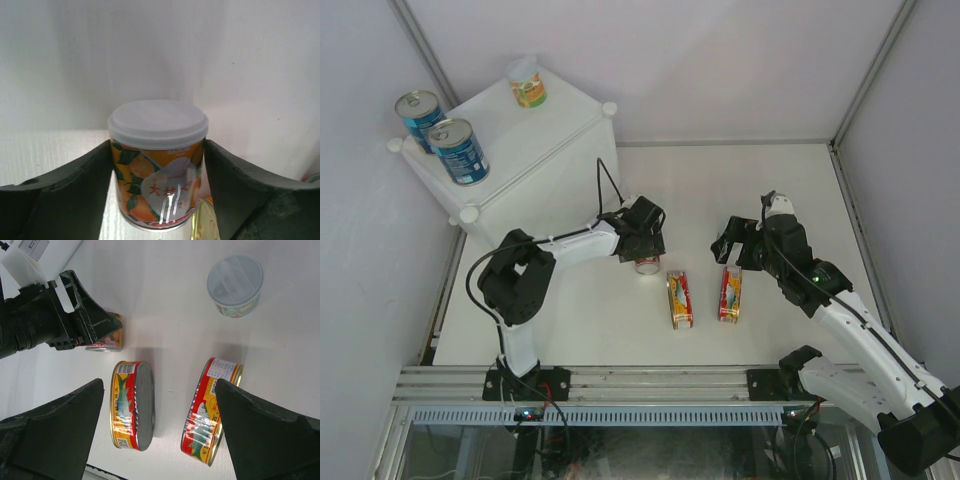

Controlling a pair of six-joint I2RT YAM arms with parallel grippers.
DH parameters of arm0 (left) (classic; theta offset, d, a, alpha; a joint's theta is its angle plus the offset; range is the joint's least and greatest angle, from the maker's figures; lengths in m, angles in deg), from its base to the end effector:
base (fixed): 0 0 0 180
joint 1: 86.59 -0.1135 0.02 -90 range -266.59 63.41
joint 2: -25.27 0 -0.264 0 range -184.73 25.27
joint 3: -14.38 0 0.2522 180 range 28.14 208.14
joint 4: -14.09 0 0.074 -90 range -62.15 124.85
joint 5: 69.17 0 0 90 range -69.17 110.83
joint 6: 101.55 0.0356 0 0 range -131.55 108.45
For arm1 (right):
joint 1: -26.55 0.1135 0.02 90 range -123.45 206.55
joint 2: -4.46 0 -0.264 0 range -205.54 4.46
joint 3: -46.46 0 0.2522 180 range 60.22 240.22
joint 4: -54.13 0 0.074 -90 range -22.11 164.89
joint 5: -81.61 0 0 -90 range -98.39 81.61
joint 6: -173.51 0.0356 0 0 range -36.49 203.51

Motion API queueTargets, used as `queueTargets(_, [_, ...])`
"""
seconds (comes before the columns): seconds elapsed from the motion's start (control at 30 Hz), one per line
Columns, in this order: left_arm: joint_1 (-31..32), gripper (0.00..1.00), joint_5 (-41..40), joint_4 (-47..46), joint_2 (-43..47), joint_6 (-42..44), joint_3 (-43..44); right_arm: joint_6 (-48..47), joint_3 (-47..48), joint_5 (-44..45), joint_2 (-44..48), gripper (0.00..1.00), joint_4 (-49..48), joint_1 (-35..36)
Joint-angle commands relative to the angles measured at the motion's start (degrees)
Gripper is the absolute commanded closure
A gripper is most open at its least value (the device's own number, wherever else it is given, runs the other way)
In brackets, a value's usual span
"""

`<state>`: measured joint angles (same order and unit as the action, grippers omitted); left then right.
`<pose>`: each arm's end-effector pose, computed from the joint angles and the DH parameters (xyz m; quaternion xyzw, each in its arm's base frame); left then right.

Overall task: Place and organize the canned foods onto the counter
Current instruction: Pick up the canned food from the center of the board.

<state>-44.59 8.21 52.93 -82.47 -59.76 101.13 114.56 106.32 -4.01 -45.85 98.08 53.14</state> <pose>0.2954 -0.2556 0.1806 -0.0805 0.9567 -0.1083 0.2578 0.1715 0.0828 0.2966 0.0522 0.8826 0.1950 0.4246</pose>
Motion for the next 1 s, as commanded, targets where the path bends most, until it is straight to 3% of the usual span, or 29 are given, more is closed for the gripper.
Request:
queueTargets(0.0, [0.2, 0.33, 1.4, -1.1, 0.3, 1.7, 0.1, 0.6, 0.2, -0.1, 0.9, 0.08, -2.2, -0.5])
queueTargets(0.13, [0.3, 0.72, 1.0, -1.4, 0.4, 3.1, 0.2, 0.9, 0.3, 0.0, 1.4, 0.08, -1.7, -0.4])
queueTargets(0.3, [0.8, 0.99, -0.5, -1.1, 0.9, 4.3, 0.2, 1.0, 0.2, 0.3, 2.4, 0.08, -0.9, -0.2])
queueTargets(0.97, [4.8, 1.00, -16.0, -2.8, 11.3, 14.4, 3.2, 2.4, 0.2, 1.7, 4.5, 0.08, 0.3, 2.2])
